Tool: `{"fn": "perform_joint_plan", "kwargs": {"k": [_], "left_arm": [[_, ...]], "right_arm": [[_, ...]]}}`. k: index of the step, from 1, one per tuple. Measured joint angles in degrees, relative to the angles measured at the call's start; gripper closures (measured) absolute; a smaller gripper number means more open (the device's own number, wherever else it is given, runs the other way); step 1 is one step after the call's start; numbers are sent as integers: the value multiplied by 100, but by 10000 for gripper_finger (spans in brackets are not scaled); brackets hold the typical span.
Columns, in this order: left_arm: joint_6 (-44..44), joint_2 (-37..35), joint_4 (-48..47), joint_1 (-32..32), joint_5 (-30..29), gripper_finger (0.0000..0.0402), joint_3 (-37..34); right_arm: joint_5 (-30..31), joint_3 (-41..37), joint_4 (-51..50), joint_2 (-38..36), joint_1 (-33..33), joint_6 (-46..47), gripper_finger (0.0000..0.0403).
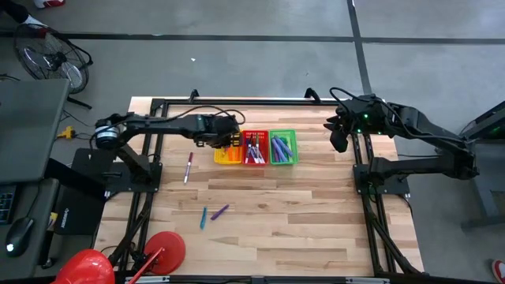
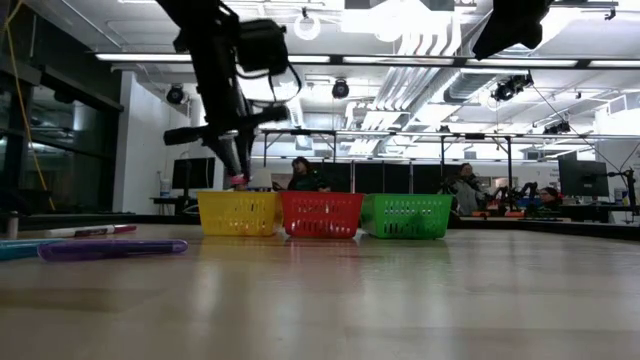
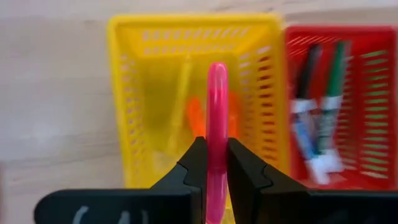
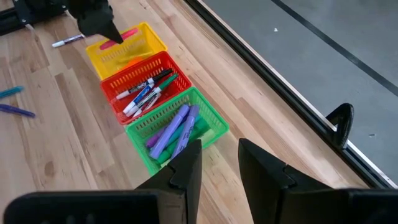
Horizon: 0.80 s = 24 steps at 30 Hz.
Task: Pick & Place Markers
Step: Put the pink pen into the yellow bin
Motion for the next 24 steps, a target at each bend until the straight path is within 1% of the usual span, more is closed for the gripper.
{"fn": "perform_joint_plan", "kwargs": {"k": [2, 5, 8, 12, 24], "left_arm": [[-29, 162, -151, 0, 77, 372, 59], [-175, 423, 7, 0, 247, 372, 112], [-217, 565, -35, 0, 383, 366, 101], [-299, 764, -15, 0, 438, 363, 103], [-300, 811, -16, 2, 390, 359, 103]], "right_arm": [[-1, 0, 0, 0, 0, 0, 309], [-2, -2, 0, 0, 0, 0, 308], [-2, -2, 0, 0, 0, -2, 309], [-2, -2, -2, 0, 0, -4, 309], [-17, -2, -2, 0, 0, -139, 308]]}}
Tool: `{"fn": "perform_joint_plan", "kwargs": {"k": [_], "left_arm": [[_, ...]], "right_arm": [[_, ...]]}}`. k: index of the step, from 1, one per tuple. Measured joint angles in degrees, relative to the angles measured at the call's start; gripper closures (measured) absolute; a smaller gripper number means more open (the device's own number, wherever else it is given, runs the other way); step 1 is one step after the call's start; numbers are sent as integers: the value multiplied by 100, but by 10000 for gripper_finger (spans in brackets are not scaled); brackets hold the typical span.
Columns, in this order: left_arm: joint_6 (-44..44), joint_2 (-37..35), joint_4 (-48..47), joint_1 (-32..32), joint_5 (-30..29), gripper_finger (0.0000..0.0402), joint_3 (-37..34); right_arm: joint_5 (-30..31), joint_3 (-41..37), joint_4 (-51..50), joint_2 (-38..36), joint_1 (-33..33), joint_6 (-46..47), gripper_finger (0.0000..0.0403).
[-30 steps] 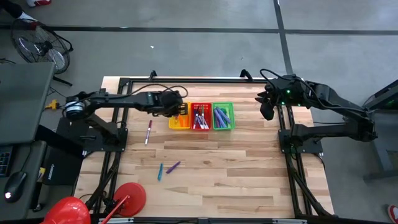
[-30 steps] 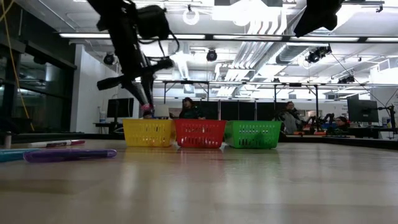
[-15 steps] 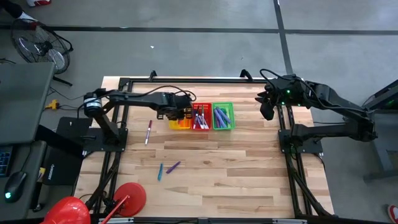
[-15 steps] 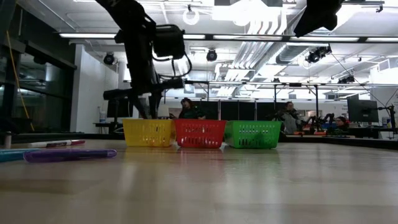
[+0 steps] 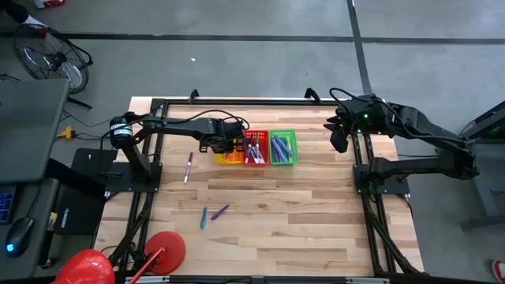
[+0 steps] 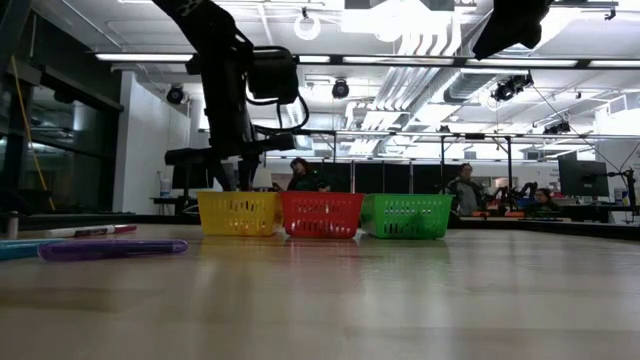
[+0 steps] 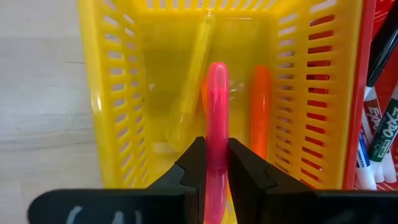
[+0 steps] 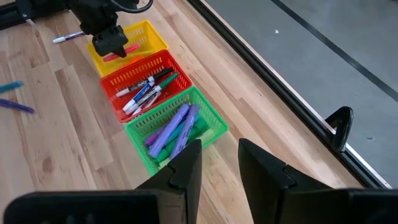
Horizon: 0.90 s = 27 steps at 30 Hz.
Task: Pick & Place Markers
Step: Put the pink pen into the yellow bin
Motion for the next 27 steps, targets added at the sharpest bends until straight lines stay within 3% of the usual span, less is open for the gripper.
{"fn": "perform_joint_plan", "kwargs": {"k": [17, 27], "left_arm": [[202, 0, 9, 0, 116, 355, 0], [395, 0, 24, 0, 93, 296, 0]], "right_arm": [[-29, 0, -2, 0, 0, -16, 308], [-29, 0, -2, 0, 0, -14, 308]]}}
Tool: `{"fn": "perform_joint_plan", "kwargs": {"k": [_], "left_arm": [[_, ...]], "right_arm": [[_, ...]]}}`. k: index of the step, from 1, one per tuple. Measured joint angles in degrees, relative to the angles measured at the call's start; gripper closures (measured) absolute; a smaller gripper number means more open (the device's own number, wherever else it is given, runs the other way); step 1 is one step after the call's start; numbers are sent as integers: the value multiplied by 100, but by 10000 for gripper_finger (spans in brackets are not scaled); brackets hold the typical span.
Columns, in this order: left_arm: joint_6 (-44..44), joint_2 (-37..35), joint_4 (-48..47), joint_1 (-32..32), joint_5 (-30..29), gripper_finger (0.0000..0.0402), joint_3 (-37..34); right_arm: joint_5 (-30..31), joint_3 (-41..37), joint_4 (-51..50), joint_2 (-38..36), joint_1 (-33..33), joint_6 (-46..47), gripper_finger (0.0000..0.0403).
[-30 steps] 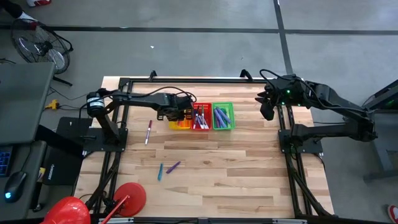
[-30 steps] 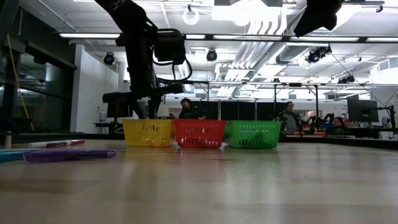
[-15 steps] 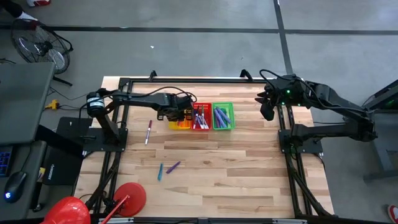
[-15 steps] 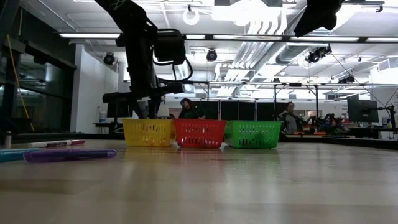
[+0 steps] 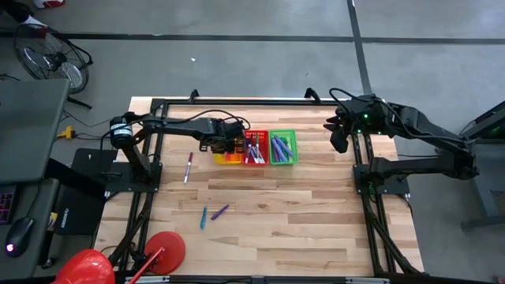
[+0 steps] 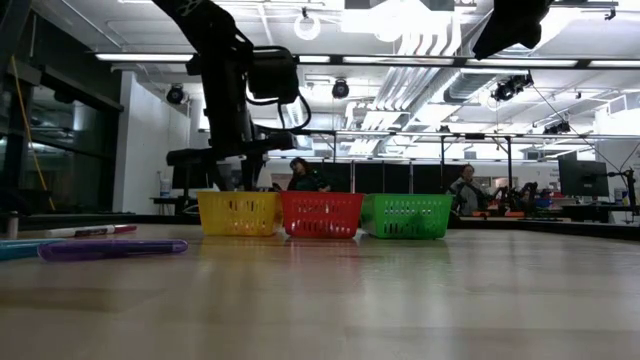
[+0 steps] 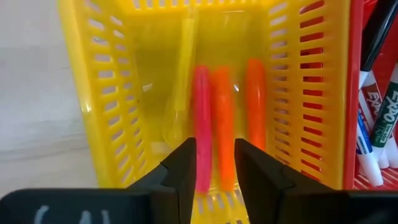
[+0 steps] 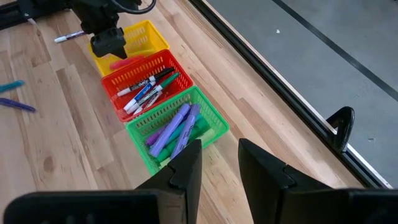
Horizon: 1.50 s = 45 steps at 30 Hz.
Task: Pick & Place Markers
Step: Put the pink pen into the yellow bin, then put the purple marker into the red bin
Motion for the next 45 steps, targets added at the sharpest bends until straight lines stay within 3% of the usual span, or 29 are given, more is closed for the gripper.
{"fn": "perform_joint_plan", "kwargs": {"k": [10, 18, 30, 37, 41, 45], "left_arm": [[263, 0, 24, 0, -83, 289, 0], [380, -411, -269, 0, -364, 289, -4], [159, -1068, -2001, 0, -630, 289, -4], [219, -1073, -2773, 0, -376, 287, -4], [196, -1075, -2878, 0, -233, 257, -172], [-41, -1075, -2904, -17, -23, 193, -503]], "right_arm": [[-3, -2, 0, 0, 0, 28, 309], [-2, -2, 0, -1, 1, 39, 308], [-4, -2, 0, -2, 2, 44, 308], [-6, -2, -2, -2, 2, 44, 309], [-89, -2, -5, -2, 2, 44, 308], [-195, -2, -9, -2, 2, 46, 308]]}}
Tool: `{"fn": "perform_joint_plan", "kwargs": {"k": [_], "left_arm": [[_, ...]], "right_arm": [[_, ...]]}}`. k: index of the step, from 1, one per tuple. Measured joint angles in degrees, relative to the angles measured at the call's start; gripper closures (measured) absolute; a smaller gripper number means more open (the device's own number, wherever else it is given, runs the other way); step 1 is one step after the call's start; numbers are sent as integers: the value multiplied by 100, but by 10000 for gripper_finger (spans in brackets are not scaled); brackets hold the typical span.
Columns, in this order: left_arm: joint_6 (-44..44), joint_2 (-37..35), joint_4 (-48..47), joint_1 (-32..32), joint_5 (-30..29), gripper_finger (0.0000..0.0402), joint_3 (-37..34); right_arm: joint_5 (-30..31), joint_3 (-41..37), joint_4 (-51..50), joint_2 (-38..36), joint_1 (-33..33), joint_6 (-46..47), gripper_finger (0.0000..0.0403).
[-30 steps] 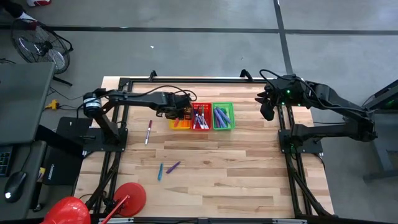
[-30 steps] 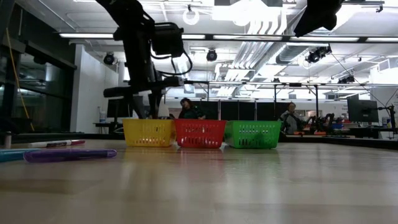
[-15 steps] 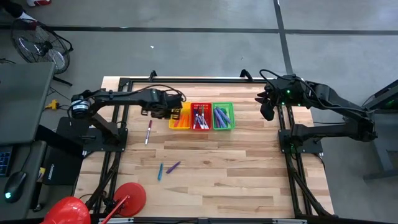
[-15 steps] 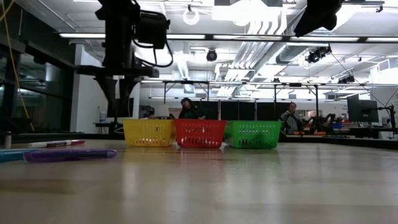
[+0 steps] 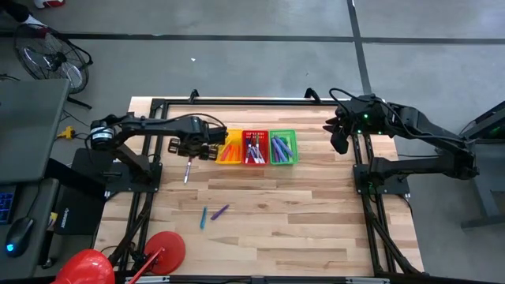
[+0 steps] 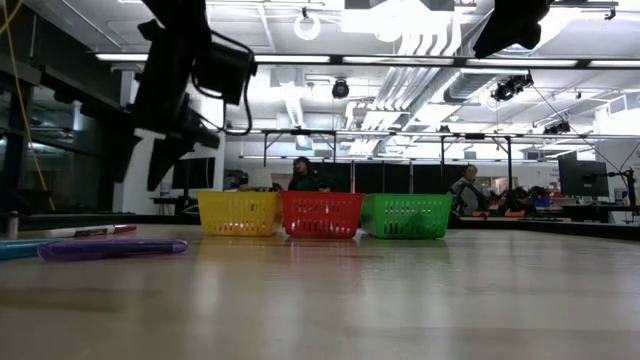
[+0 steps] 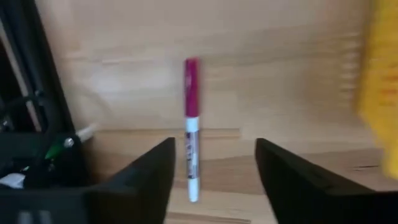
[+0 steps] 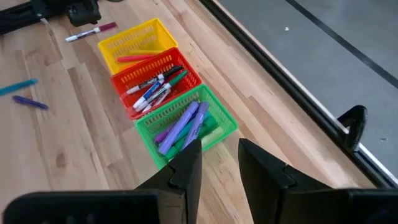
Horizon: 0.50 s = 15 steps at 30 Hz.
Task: Pick & Place Markers
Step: Put the purple marker into the red bin
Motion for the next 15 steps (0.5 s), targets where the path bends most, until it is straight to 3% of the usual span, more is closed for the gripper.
{"fn": "perform_joint_plan", "kwargs": {"k": [6, 15], "left_arm": [[24, 0, 393, -199, 107, 120, -471], [-323, -74, 1332, -297, 446, 115, -1179]], "right_arm": [[-25, 0, 0, 1, 0, -22, 309], [-25, 0, 7, 1, 0, -46, 309]]}}
